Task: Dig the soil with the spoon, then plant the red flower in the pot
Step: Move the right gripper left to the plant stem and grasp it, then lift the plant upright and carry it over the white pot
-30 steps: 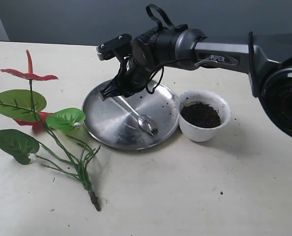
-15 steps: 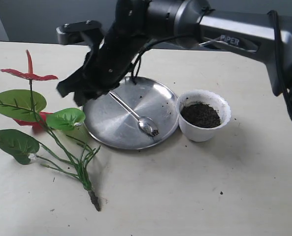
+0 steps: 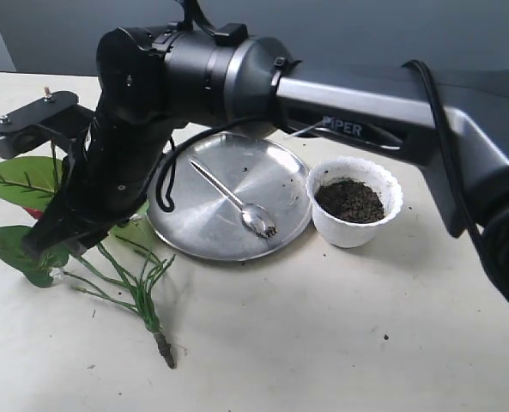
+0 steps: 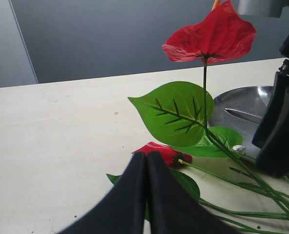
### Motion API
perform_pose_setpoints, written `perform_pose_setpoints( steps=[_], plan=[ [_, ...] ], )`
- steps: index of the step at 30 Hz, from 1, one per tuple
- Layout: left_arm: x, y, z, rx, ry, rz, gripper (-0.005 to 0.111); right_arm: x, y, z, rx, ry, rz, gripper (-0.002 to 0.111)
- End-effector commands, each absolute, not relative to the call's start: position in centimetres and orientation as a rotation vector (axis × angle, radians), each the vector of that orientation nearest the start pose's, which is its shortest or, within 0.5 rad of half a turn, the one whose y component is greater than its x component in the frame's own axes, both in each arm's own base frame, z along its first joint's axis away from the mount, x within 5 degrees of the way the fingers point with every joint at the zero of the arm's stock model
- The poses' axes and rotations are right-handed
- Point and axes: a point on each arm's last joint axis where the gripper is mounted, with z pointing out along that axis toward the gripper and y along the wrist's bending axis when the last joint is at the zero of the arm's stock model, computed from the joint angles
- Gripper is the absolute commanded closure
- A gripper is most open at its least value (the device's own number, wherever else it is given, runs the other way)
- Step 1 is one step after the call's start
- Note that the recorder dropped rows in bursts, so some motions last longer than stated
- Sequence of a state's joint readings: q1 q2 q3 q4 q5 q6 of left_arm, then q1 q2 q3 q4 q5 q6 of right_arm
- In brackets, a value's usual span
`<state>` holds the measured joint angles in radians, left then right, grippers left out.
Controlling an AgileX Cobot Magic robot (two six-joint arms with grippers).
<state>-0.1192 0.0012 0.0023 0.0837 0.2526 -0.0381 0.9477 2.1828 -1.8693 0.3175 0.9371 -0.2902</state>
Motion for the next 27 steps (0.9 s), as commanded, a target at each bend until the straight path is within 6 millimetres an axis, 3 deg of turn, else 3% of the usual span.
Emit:
perform_pose_setpoints(
  steps=[1, 2, 5, 13, 15, 20, 23, 27],
  plan=[
    [5.5, -0.5, 19.2, 0.126, 1.718, -0.046, 0.106, 27.1, 39.9, 21.9, -1.423, 2.350, 0.446, 0.067],
    [5.5, -0.5, 19.2, 0.126, 1.718, -0.046, 0.106, 27.1, 40.0, 21.6, -1.415, 2.363, 0.445, 0.065],
    [5.5, -0.5, 19.2, 0.126, 1.718, -0.046, 0.106, 27.1, 40.3, 20.4, -1.408, 2.395, 0.457, 0.041],
    [5.5, -0.5, 19.2, 0.126, 1.718, -0.046, 0.106, 27.9, 41.3, 15.8, -1.398, 2.419, 0.433, 0.042],
    [5.5, -0.5, 19.2, 0.126, 1.718, -0.046, 0.106, 28.1, 41.3, 14.5, -1.414, 2.434, 0.407, 0.051],
    [5.5, -0.5, 19.2, 0.126, 1.718, -0.046, 0.106, 28.1, 41.3, 13.3, -1.426, 2.454, 0.392, 0.104],
    [5.5, -0.5, 19.2, 0.126, 1.718, -0.046, 0.106, 28.1, 41.4, 13.7, -1.412, 2.444, 0.408, 0.108],
    [5.5, -0.5, 19.2, 0.126, 1.718, -0.046, 0.106, 28.3, 41.5, 16.1, -1.367, 2.378, 0.445, 0.108]
  ],
)
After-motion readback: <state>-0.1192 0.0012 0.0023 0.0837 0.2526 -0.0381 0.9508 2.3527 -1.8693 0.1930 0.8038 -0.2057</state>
